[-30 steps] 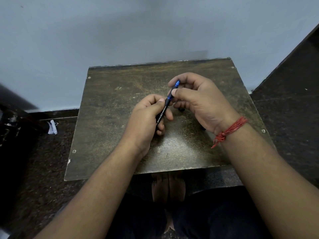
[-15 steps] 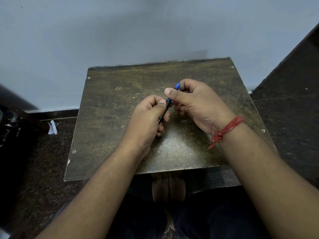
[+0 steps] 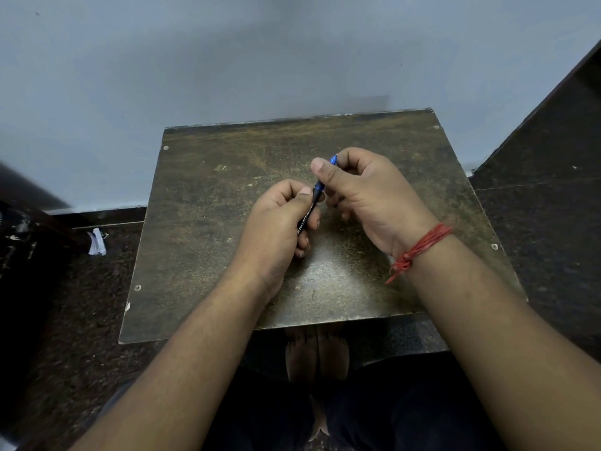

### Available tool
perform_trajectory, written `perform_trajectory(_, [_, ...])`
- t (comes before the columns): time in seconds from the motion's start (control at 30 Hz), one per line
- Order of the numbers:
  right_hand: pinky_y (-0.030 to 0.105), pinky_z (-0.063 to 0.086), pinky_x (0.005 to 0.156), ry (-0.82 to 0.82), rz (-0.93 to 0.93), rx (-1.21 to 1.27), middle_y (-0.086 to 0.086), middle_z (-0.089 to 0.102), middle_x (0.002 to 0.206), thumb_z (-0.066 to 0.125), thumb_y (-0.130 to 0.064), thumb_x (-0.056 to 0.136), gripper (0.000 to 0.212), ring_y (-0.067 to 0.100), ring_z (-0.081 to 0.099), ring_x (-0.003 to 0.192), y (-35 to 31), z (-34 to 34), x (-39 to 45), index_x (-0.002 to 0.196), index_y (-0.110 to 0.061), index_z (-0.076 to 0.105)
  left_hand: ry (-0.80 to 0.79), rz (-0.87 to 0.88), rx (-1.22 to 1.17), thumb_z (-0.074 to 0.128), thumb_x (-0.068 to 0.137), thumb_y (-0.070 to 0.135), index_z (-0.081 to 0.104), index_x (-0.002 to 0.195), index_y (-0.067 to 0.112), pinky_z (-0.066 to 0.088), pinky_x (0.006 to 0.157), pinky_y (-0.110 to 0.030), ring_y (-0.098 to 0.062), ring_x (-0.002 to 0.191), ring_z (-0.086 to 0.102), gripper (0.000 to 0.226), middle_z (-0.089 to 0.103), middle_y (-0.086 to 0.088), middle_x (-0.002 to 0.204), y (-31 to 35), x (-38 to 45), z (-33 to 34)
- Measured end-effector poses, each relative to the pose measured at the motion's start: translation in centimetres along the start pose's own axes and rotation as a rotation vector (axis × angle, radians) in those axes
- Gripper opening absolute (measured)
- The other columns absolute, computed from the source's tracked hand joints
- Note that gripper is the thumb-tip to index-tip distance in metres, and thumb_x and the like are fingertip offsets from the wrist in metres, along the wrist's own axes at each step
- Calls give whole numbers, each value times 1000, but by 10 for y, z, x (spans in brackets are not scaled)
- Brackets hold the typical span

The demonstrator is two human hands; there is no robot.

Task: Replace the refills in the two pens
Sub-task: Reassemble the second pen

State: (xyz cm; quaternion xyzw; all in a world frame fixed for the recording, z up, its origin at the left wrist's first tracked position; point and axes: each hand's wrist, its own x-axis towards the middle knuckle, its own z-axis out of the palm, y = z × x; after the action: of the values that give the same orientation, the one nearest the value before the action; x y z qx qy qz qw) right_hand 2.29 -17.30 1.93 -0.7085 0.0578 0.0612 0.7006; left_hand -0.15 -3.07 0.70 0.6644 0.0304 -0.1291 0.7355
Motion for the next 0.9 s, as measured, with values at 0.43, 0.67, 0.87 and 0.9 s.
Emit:
perform_trajectory(0.43, [18, 27, 36, -16, 22, 61, 0, 57, 64, 70, -26, 92, 23, 10, 47, 46, -3, 2, -2, 81, -14, 53, 0, -7, -8, 48, 103, 24, 58, 87, 18, 30, 46, -26, -9, 44, 38, 20, 55, 4, 60, 1, -1, 1])
perform_trajectory(0.67, [19, 27, 35, -60, 11, 127, 2, 59, 72, 61, -32, 97, 28, 9, 50, 50, -4, -1, -4, 101, -5, 60, -17, -7, -65, 48, 103, 21, 58, 96, 11, 28, 43, -24, -10, 43, 36, 17, 56, 3, 60, 1, 0, 1])
perform_trajectory(0.87, [18, 26, 35, -77, 29, 132, 0, 57, 65, 65, -21, 96, 14, 12, 46, 49, -2, 2, -3, 87, -11, 58, -26, -7, -81, 46, 103, 19, 56, 89, 13, 28, 42, -23, -10, 43, 35, 18, 57, 0, 61, 2, -1, 2])
perform_trajectory(0.9, [18, 26, 35, -63, 27, 114, 1, 57, 63, 67, -24, 94, 20, 15, 47, 49, -1, 3, -3, 83, -14, 54, -27, -7, -78, 46, 103, 19, 56, 91, 12, 28, 42, -23, -10, 43, 36, 17, 57, 0, 61, 2, -1, 2])
